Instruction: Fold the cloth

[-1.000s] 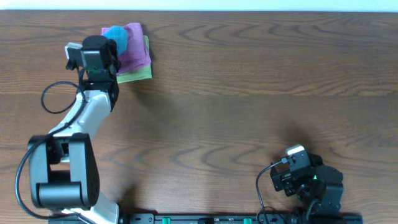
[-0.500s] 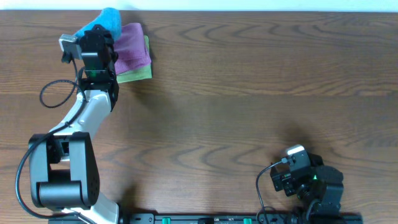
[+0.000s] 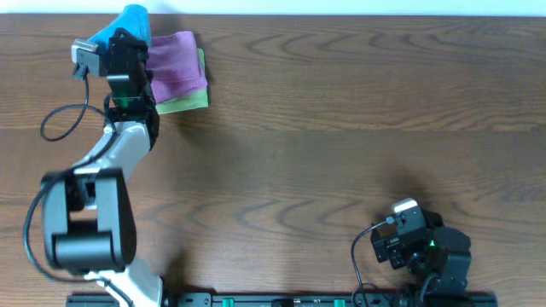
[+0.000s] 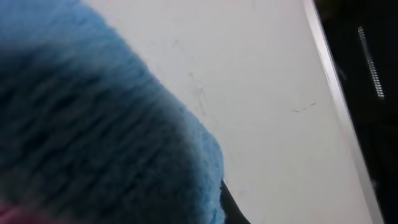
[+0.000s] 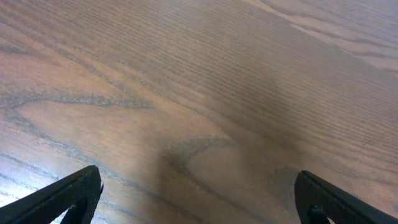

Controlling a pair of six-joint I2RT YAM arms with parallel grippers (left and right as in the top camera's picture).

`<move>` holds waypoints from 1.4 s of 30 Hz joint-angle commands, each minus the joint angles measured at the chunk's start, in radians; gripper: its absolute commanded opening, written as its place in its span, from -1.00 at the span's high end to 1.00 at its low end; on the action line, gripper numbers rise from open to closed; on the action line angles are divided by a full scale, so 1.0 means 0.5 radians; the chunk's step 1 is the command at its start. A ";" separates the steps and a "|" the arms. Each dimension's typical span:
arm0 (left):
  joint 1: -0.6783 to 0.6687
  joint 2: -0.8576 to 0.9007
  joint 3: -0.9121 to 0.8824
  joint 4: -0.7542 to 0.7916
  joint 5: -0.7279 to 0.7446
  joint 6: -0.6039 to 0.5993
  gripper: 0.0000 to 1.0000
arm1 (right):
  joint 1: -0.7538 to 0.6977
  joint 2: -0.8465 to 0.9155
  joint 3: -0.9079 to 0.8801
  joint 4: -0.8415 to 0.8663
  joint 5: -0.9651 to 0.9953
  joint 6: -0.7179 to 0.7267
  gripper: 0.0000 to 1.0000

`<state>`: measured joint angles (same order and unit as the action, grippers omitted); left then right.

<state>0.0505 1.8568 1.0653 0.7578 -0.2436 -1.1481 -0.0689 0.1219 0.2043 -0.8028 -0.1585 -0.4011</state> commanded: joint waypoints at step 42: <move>-0.214 0.522 0.314 -0.107 -0.055 0.005 0.78 | -0.017 -0.014 -0.009 -0.004 -0.014 0.024 -0.98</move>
<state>-0.0517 2.0773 1.2018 0.6983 -0.2684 -1.1255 -0.0689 0.1219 0.2043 -0.8032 -0.1585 -0.4011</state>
